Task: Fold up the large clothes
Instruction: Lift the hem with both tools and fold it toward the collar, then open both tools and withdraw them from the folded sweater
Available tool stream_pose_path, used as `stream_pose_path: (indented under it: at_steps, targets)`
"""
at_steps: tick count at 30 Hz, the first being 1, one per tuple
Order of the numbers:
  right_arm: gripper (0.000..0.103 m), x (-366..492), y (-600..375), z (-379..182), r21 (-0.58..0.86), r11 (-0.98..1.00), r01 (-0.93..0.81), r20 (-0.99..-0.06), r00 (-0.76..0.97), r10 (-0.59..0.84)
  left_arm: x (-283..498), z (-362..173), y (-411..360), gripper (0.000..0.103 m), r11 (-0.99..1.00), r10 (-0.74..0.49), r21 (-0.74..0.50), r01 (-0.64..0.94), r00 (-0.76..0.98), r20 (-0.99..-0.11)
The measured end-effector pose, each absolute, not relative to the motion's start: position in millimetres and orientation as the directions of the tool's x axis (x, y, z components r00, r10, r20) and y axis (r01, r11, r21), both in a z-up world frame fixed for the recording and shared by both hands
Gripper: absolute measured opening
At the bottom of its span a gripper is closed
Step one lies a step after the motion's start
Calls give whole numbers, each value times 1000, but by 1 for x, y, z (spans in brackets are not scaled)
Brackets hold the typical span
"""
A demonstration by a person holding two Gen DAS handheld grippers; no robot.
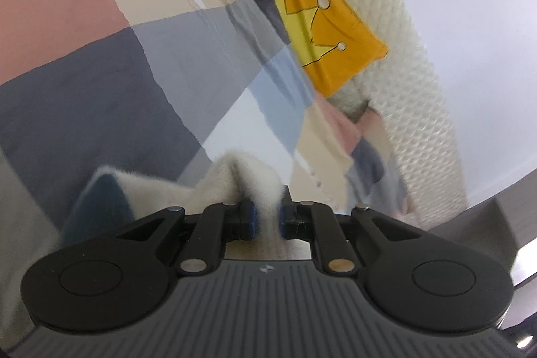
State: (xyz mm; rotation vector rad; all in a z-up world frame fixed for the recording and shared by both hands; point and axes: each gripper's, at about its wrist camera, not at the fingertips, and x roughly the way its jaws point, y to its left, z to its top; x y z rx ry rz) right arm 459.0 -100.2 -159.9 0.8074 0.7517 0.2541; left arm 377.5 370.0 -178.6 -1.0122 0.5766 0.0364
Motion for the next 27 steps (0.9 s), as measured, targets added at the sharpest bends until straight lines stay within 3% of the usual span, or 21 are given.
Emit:
stream_pose_path:
  at_steps: [5, 11, 14, 18, 19, 22, 23, 27]
  targets:
    - [9, 474, -104, -189, 744, 656, 124, -543, 685, 486, 393, -204, 371, 14, 535, -229, -774, -339, 823, -519]
    - [11, 468, -111, -190, 777, 617, 120, -519, 677, 521, 389, -199, 367, 16, 588, -246, -761, -276, 835, -493]
    - [12, 464, -109, -184, 782, 617, 87, -504, 670, 545, 384, -193, 361, 25, 625, -247, -737, -258, 830, -500]
    - [14, 459, -100, -169, 767, 641, 10, -488, 658, 574, 378, -188, 355, 60, 633, -248, -739, -231, 844, -476]
    - [22, 458, -98, -166, 765, 644, -8, -484, 652, 584, 376, -185, 355, 66, 641, -239, -735, -222, 852, -466]
    - [67, 452, -93, -157, 779, 624, -63, -442, 651, 617, 368, -174, 354, 69, 649, -240, -737, -190, 868, -435]
    - [74, 450, -91, -154, 777, 625, -80, -433, 653, 621, 366, -171, 353, 69, 655, -242, -735, -175, 873, -424]
    - [74, 441, -75, -135, 728, 658, -195, -413, 641, 647, 362, -154, 336, 69, 730, -230, -670, -134, 875, -425]
